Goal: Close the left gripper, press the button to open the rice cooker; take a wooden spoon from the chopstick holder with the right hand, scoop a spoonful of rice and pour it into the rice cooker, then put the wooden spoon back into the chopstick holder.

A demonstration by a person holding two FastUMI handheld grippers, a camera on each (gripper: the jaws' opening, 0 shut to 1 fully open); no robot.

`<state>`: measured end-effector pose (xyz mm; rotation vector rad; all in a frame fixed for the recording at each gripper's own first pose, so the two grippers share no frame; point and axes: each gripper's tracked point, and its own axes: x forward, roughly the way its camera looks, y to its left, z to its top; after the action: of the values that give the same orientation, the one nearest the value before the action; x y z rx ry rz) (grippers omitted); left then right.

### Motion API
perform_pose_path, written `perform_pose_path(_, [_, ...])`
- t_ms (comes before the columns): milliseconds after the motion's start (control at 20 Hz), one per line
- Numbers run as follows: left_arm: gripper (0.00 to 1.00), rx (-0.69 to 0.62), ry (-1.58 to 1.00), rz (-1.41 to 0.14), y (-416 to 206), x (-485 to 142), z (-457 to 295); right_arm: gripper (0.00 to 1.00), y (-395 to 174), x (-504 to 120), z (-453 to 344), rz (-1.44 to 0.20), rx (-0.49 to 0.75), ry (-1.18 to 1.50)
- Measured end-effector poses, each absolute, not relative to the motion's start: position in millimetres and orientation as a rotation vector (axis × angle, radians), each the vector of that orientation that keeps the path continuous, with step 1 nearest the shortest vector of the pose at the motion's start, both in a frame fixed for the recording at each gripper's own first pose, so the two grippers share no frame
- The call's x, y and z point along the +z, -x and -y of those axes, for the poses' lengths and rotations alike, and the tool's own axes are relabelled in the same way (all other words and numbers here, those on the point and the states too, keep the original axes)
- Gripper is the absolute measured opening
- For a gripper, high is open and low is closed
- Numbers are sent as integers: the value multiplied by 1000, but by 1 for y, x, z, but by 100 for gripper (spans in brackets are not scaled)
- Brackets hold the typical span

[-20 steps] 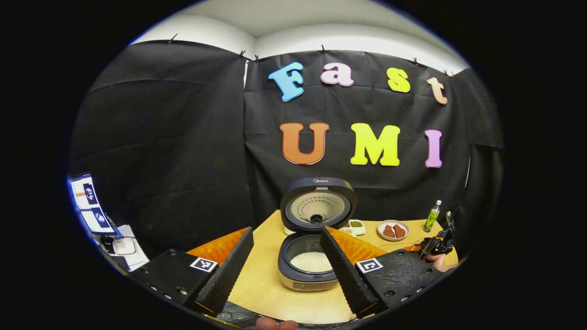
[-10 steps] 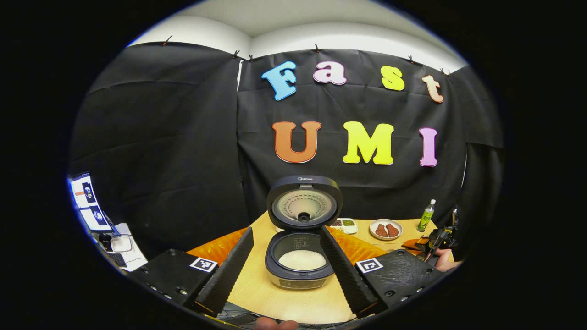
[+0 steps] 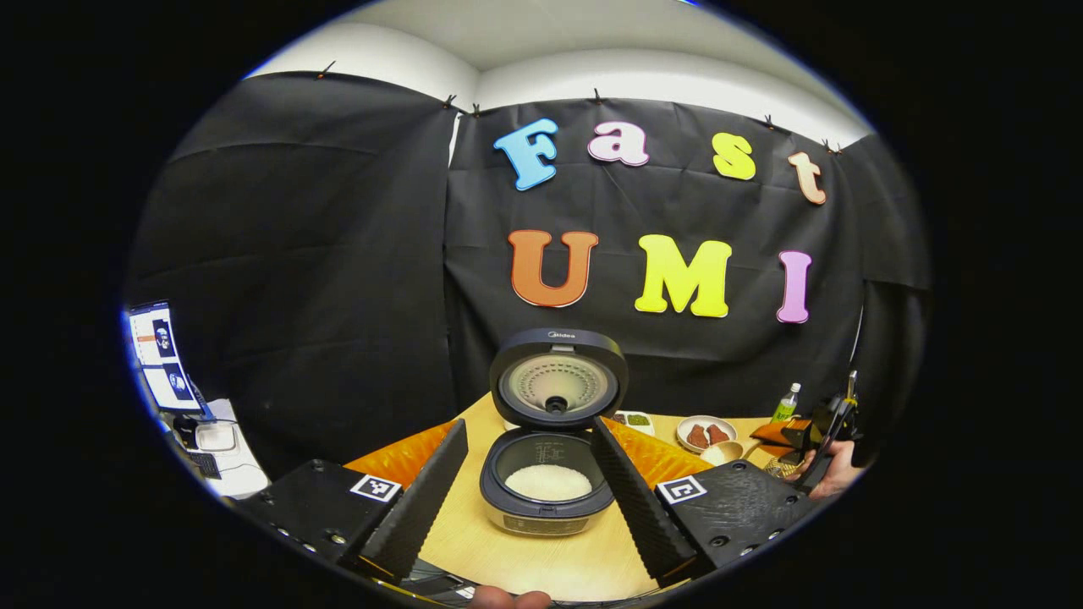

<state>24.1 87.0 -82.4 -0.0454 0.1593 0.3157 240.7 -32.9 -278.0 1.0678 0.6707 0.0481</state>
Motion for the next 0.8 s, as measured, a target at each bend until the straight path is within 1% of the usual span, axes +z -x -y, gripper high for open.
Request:
perform_pose_path(250, [95, 354, 42, -165, -4, -86, -112, 8, -257, -226, -52, -674, 197, -1005])
perform_pose_path(400, [95, 386, 30, -167, 10, -85, -133, 8, -264, -207, -106, -684, 283, -931])
perform_pose_path(600, [95, 442, 33, -161, 27, -83, -163, 8, -275, -203, -161, -686, 342, -796])
perform_pose_path(800, [95, 502, 53, -162, 44, -86, -190, 8, -276, -210, -196, -692, 351, -699])
